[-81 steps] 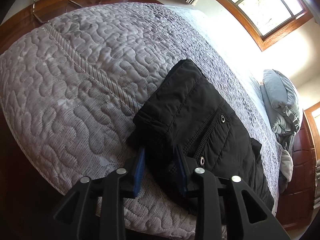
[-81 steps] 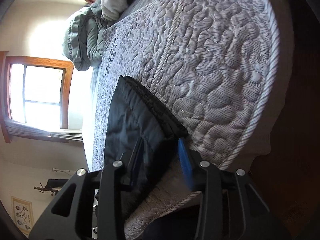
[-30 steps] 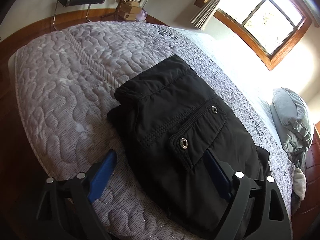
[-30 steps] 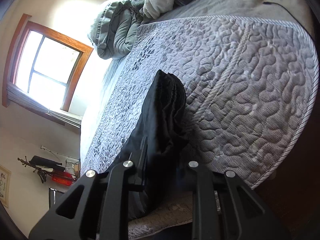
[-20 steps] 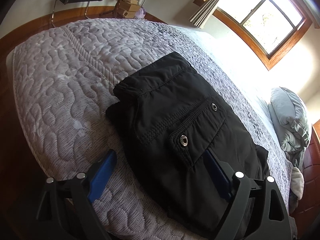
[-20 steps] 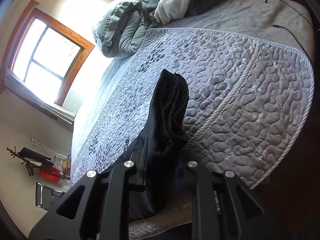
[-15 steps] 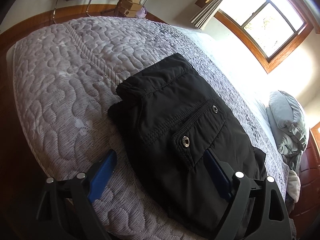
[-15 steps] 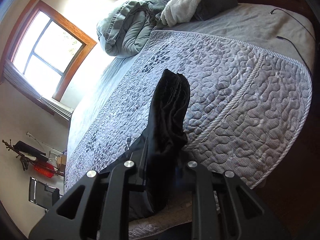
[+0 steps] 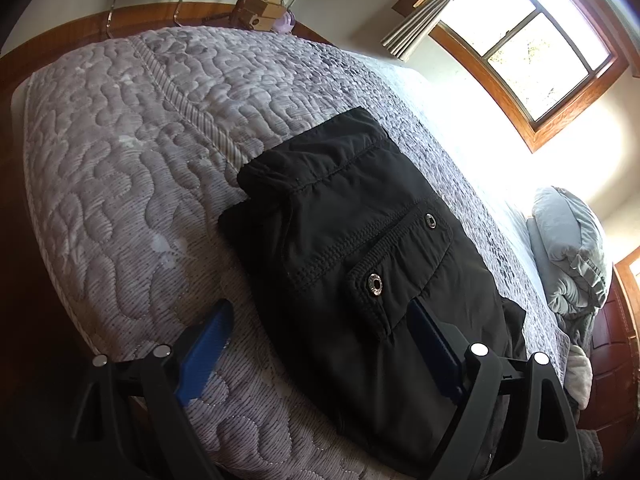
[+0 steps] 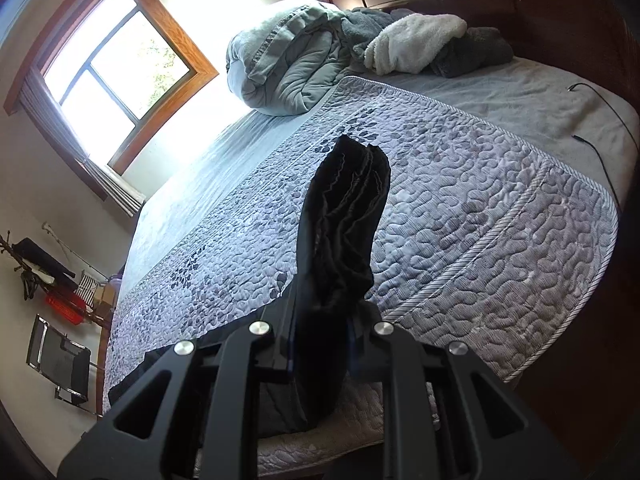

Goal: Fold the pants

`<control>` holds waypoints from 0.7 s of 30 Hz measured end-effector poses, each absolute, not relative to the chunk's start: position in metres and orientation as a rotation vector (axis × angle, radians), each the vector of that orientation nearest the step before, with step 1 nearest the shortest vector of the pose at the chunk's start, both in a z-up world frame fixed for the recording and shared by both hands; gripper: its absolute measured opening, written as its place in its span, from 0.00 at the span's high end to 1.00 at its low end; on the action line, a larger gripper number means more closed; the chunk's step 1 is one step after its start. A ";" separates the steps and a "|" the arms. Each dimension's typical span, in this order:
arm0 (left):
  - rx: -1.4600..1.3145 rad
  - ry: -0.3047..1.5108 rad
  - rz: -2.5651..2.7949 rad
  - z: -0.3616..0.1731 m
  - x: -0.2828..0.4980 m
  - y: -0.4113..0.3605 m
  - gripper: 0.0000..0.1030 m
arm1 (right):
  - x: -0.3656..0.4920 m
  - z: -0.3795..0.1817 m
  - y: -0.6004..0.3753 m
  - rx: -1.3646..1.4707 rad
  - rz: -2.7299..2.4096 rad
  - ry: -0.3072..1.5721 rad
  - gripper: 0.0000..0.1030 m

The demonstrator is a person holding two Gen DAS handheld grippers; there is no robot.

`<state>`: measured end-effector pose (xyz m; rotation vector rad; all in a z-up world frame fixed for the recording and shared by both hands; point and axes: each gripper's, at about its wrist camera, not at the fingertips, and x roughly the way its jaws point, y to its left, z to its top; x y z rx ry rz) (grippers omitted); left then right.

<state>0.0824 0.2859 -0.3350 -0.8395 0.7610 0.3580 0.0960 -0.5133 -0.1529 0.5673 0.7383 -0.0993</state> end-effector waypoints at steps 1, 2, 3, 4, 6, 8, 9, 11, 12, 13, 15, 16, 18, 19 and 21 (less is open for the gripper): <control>-0.841 0.761 0.358 -0.335 0.082 0.286 0.14 | 0.096 -0.150 -0.510 0.553 -0.098 0.736 0.84; -0.842 0.760 0.357 -0.335 0.082 0.286 0.14 | 0.096 -0.147 -0.505 0.538 -0.099 0.735 0.84; -0.842 0.760 0.356 -0.335 0.081 0.286 0.14 | 0.096 -0.145 -0.502 0.522 -0.099 0.733 0.84; -0.843 0.760 0.356 -0.335 0.081 0.286 0.14 | 0.096 -0.143 -0.497 0.505 -0.100 0.731 0.84; -0.844 0.759 0.354 -0.335 0.080 0.286 0.14 | 0.097 -0.140 -0.490 0.479 -0.099 0.730 0.84; -0.846 0.760 0.351 -0.335 0.080 0.286 0.14 | 0.097 -0.137 -0.482 0.451 -0.102 0.730 0.84; -0.847 0.761 0.349 -0.335 0.080 0.287 0.14 | 0.097 -0.136 -0.479 0.440 -0.101 0.729 0.84; -0.847 0.761 0.347 -0.335 0.080 0.287 0.14 | 0.097 -0.133 -0.473 0.415 -0.101 0.726 0.84; -0.846 0.762 0.346 -0.335 0.080 0.287 0.14 | 0.098 -0.132 -0.470 0.405 -0.100 0.725 0.84; -0.844 0.763 0.346 -0.335 0.080 0.287 0.14 | 0.097 -0.131 -0.467 0.395 -0.100 0.723 0.84; -0.839 0.766 0.345 -0.335 0.080 0.287 0.14 | 0.097 -0.128 -0.461 0.378 -0.101 0.720 0.84; -0.839 0.769 0.345 -0.335 0.080 0.288 0.14 | 0.097 -0.127 -0.459 0.374 -0.100 0.719 0.84; -0.840 0.776 0.344 -0.335 0.081 0.290 0.14 | 0.096 -0.124 -0.453 0.365 -0.097 0.714 0.84; -0.841 0.780 0.343 -0.336 0.081 0.290 0.14 | 0.096 -0.123 -0.451 0.359 -0.096 0.711 0.84; -0.837 0.785 0.346 -0.336 0.082 0.289 0.14 | 0.096 -0.121 -0.445 0.344 -0.092 0.705 0.84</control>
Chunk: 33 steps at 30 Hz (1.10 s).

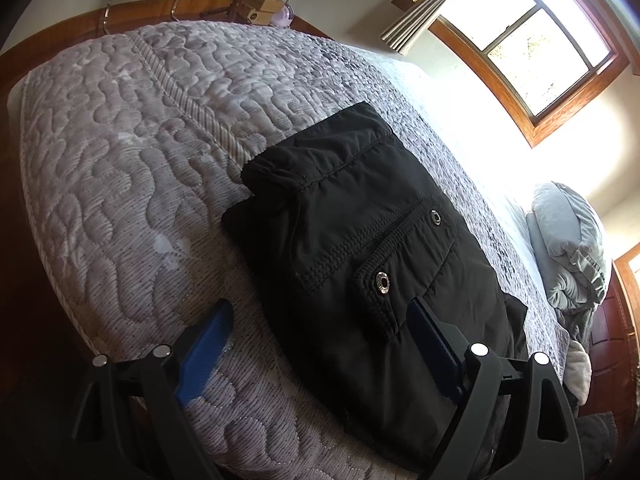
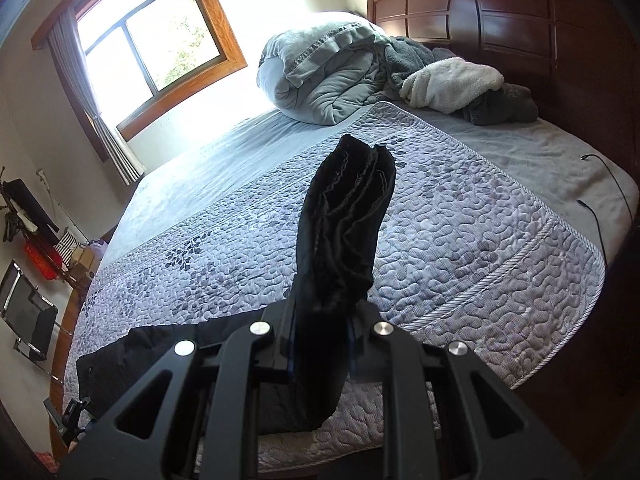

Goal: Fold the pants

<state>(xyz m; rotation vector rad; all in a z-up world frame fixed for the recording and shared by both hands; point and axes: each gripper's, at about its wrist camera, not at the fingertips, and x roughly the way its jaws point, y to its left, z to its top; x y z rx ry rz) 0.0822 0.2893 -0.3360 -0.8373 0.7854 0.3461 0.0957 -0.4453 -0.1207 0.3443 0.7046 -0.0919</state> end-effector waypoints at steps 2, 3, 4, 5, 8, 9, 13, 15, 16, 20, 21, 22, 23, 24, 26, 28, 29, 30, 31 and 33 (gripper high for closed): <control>-0.827 0.791 0.351 -0.336 0.084 0.288 0.14 | 0.096 -0.118 -0.440 0.327 -0.090 0.700 0.84; -0.823 0.791 0.354 -0.335 0.084 0.287 0.14 | 0.096 -0.117 -0.437 0.320 -0.089 0.698 0.84; -0.821 0.790 0.356 -0.335 0.084 0.287 0.14 | 0.096 -0.116 -0.435 0.314 -0.087 0.695 0.84; -0.820 0.791 0.358 -0.335 0.085 0.286 0.14 | 0.097 -0.115 -0.432 0.304 -0.087 0.693 0.84; -0.813 0.800 0.364 -0.336 0.087 0.285 0.14 | 0.097 -0.112 -0.426 0.279 -0.083 0.685 0.84; -0.808 0.804 0.367 -0.336 0.088 0.284 0.14 | 0.097 -0.112 -0.425 0.273 -0.080 0.683 0.84; -0.796 0.816 0.380 -0.336 0.091 0.282 0.14 | 0.099 -0.110 -0.417 0.235 -0.073 0.675 0.84; -0.793 0.819 0.386 -0.336 0.092 0.281 0.13 | 0.100 -0.109 -0.414 0.222 -0.065 0.674 0.84; -0.790 0.821 0.390 -0.336 0.093 0.281 0.13 | 0.101 -0.108 -0.413 0.216 -0.062 0.672 0.84; -0.785 0.824 0.399 -0.336 0.093 0.280 0.13 | 0.101 -0.104 -0.410 0.207 -0.046 0.666 0.84; -0.784 0.825 0.401 -0.336 0.093 0.280 0.13 | 0.101 -0.104 -0.409 0.203 -0.043 0.665 0.84; -0.783 0.826 0.402 -0.336 0.094 0.280 0.13 | 0.100 -0.103 -0.408 0.197 -0.043 0.662 0.84; -0.781 0.828 0.402 -0.336 0.094 0.280 0.13 | 0.100 -0.103 -0.407 0.192 -0.042 0.661 0.84; -0.779 0.830 0.401 -0.336 0.095 0.280 0.12 | 0.100 -0.102 -0.406 0.187 -0.039 0.660 0.84; -0.778 0.831 0.400 -0.337 0.096 0.280 0.12 | 0.100 -0.101 -0.403 0.174 -0.040 0.657 0.84; -0.778 0.831 0.400 -0.337 0.096 0.280 0.12 | 0.100 -0.101 -0.401 0.164 -0.039 0.655 0.84; -0.778 0.831 0.400 -0.337 0.096 0.280 0.12 | 0.100 -0.101 -0.399 0.157 -0.039 0.655 0.84; -0.778 0.831 0.400 -0.337 0.096 0.280 0.12 | 0.100 -0.101 -0.397 0.148 -0.040 0.654 0.84; -0.778 0.831 0.400 -0.336 0.096 0.280 0.12 | 0.100 -0.101 -0.395 0.139 -0.039 0.653 0.84; -0.780 0.830 0.399 -0.337 0.096 0.280 0.12 | 0.100 -0.101 -0.391 0.125 -0.036 0.651 0.84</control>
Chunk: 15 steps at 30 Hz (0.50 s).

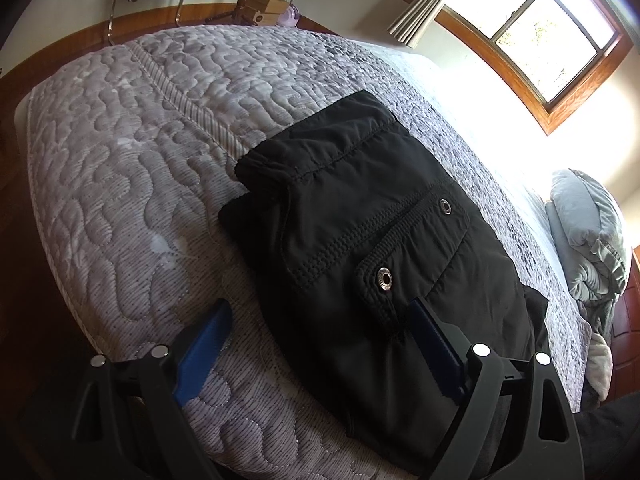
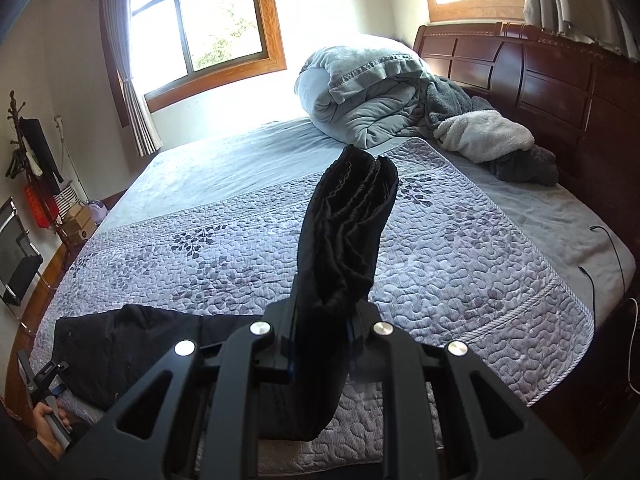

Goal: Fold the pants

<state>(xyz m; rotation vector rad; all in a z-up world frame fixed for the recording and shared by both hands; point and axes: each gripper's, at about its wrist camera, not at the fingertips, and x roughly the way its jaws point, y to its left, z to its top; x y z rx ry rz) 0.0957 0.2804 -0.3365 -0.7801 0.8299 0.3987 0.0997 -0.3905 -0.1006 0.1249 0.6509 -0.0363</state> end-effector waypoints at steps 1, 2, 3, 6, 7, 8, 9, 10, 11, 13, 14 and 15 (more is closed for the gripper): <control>-0.780 0.830 0.398 -0.336 0.096 0.280 0.12 | 0.100 -0.100 -0.388 0.118 -0.036 0.650 0.84; -0.781 0.830 0.397 -0.336 0.096 0.280 0.12 | 0.100 -0.100 -0.386 0.110 -0.035 0.648 0.84; -0.781 0.829 0.397 -0.337 0.096 0.280 0.12 | 0.100 -0.099 -0.385 0.106 -0.034 0.648 0.84; -0.783 0.828 0.396 -0.336 0.096 0.281 0.12 | 0.101 -0.098 -0.380 0.094 -0.029 0.646 0.84; -0.783 0.828 0.396 -0.336 0.095 0.281 0.12 | 0.101 -0.098 -0.379 0.091 -0.027 0.646 0.84; -0.784 0.827 0.396 -0.336 0.096 0.281 0.12 | 0.102 -0.097 -0.378 0.089 -0.025 0.646 0.84; -0.785 0.827 0.395 -0.336 0.095 0.281 0.12 | 0.102 -0.098 -0.377 0.087 -0.024 0.646 0.84; -0.786 0.826 0.394 -0.336 0.094 0.281 0.12 | 0.103 -0.098 -0.376 0.084 -0.022 0.648 0.84; -0.788 0.825 0.393 -0.336 0.094 0.281 0.12 | 0.103 -0.098 -0.376 0.083 -0.020 0.649 0.84; -0.791 0.823 0.392 -0.336 0.093 0.281 0.12 | 0.104 -0.097 -0.373 0.073 -0.017 0.650 0.84; -0.793 0.822 0.391 -0.336 0.092 0.281 0.12 | 0.104 -0.097 -0.370 0.066 -0.018 0.649 0.84; -0.794 0.821 0.390 -0.336 0.092 0.281 0.12 | 0.104 -0.096 -0.368 0.059 -0.015 0.648 0.84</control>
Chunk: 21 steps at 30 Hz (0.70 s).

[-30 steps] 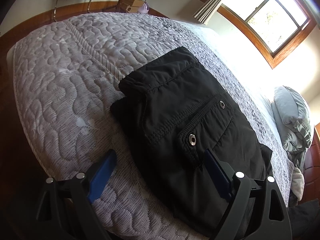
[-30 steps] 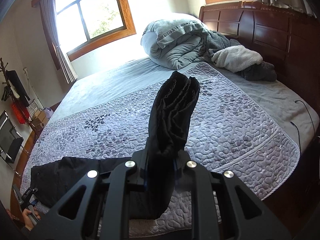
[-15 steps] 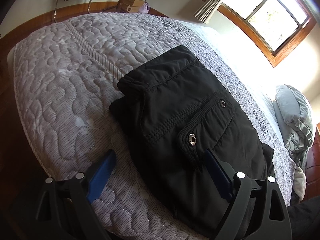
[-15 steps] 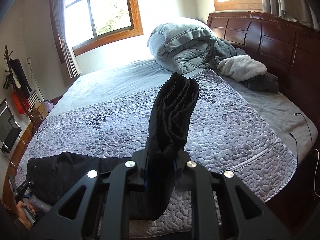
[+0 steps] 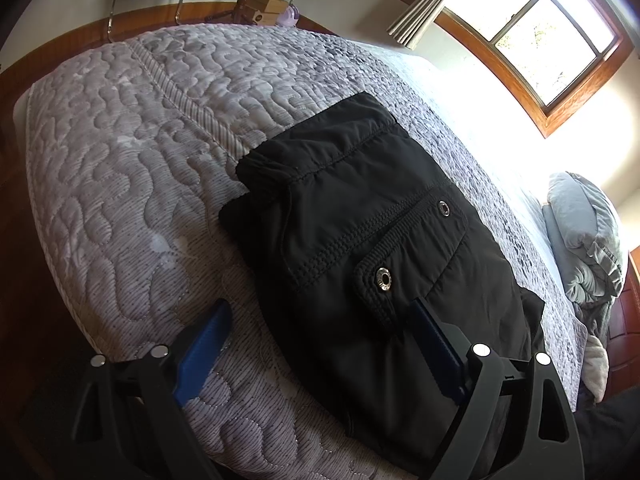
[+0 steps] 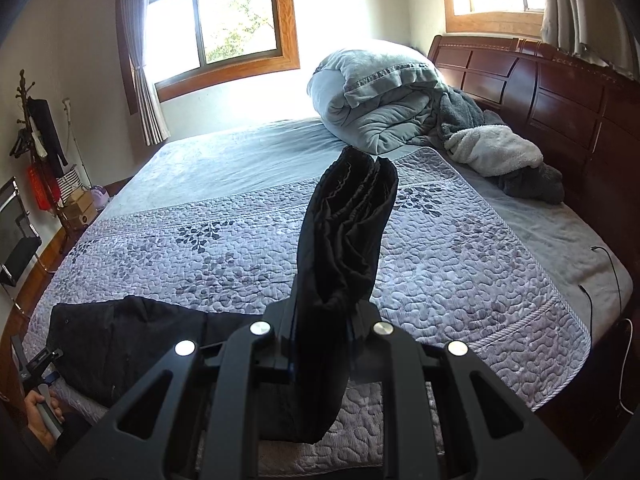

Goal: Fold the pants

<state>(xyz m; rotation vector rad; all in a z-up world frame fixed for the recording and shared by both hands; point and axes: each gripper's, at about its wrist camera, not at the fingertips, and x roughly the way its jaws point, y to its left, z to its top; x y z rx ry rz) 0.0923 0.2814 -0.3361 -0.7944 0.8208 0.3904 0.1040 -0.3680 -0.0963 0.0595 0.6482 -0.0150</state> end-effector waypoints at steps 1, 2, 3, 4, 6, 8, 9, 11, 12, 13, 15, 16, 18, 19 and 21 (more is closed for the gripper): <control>-0.795 0.820 0.390 -0.336 0.092 0.281 0.12 | 0.104 -0.096 -0.365 0.054 -0.011 0.648 0.84; -0.796 0.819 0.389 -0.336 0.092 0.281 0.12 | 0.105 -0.096 -0.363 0.047 -0.010 0.649 0.84; -0.798 0.818 0.388 -0.336 0.091 0.281 0.12 | 0.105 -0.096 -0.360 0.039 -0.008 0.650 0.84; -0.799 0.817 0.388 -0.336 0.091 0.281 0.12 | 0.106 -0.095 -0.357 0.029 -0.007 0.650 0.84; -0.801 0.814 0.385 -0.336 0.091 0.281 0.12 | 0.106 -0.095 -0.350 -0.001 -0.009 0.647 0.84; -0.804 0.812 0.383 -0.335 0.089 0.281 0.12 | 0.107 -0.094 -0.343 -0.017 0.001 0.649 0.84; -0.806 0.811 0.381 -0.335 0.088 0.281 0.12 | 0.107 -0.095 -0.339 -0.028 0.003 0.648 0.84; -0.810 0.808 0.379 -0.335 0.087 0.281 0.12 | 0.107 -0.095 -0.331 -0.054 0.007 0.648 0.84; -0.812 0.807 0.378 -0.335 0.087 0.281 0.12 | 0.108 -0.095 -0.327 -0.065 0.008 0.647 0.84; -0.814 0.806 0.377 -0.334 0.087 0.281 0.12 | 0.108 -0.095 -0.325 -0.079 0.006 0.647 0.84; -0.817 0.803 0.374 -0.334 0.086 0.281 0.12 | 0.109 -0.096 -0.316 -0.113 0.001 0.644 0.84; -0.819 0.801 0.373 -0.334 0.085 0.281 0.12 | 0.109 -0.097 -0.313 -0.122 0.004 0.645 0.84; -0.822 0.799 0.371 -0.334 0.085 0.282 0.12 | 0.110 -0.098 -0.306 -0.140 0.008 0.648 0.84; -0.823 0.799 0.369 -0.334 0.084 0.282 0.12 | 0.111 -0.099 -0.303 -0.151 0.009 0.649 0.84; -0.829 0.796 0.364 -0.334 0.084 0.282 0.12 | 0.112 -0.101 -0.296 -0.175 0.010 0.649 0.84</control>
